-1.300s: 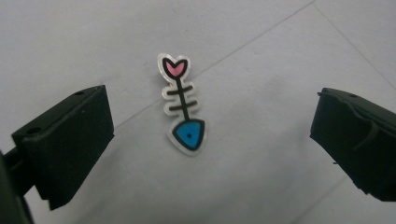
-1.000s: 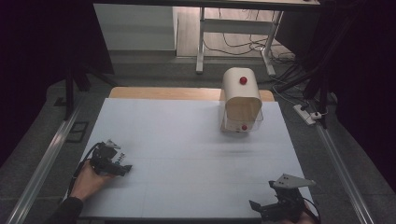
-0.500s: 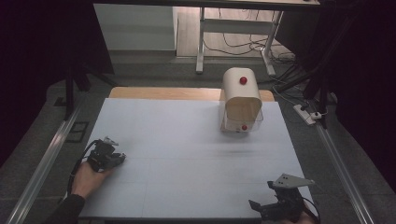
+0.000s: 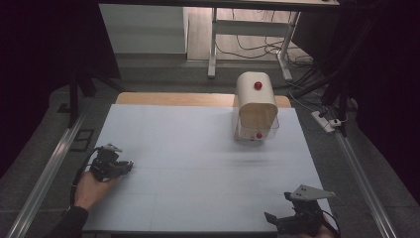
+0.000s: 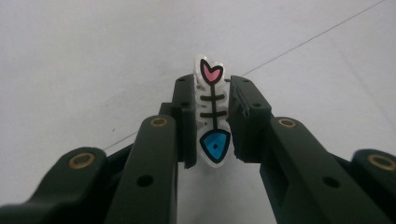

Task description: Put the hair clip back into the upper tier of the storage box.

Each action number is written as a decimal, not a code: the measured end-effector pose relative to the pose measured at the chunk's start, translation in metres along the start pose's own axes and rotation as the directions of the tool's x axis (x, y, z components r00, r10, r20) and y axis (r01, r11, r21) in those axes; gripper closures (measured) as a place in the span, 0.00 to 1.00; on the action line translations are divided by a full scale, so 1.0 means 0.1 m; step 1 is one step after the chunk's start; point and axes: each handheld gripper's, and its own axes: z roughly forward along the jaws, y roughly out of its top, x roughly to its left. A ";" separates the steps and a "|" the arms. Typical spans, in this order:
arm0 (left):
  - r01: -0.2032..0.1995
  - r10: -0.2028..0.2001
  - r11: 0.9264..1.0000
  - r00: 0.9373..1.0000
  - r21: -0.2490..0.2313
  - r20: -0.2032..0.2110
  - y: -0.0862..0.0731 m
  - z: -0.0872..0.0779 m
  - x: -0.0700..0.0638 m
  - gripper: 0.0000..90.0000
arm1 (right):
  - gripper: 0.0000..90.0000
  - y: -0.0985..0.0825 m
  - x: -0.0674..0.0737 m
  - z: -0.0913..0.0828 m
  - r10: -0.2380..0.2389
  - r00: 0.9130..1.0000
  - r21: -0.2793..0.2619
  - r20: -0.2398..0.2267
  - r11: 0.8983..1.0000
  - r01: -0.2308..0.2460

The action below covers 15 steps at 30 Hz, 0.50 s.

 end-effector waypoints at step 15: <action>-0.078 0.084 0.992 0.995 -0.098 0.055 0.09 -0.20 -0.19 0.81 | 0.03 -0.01 -0.01 -0.03 0.007 1.000 -0.034 0.001 0.999 -0.007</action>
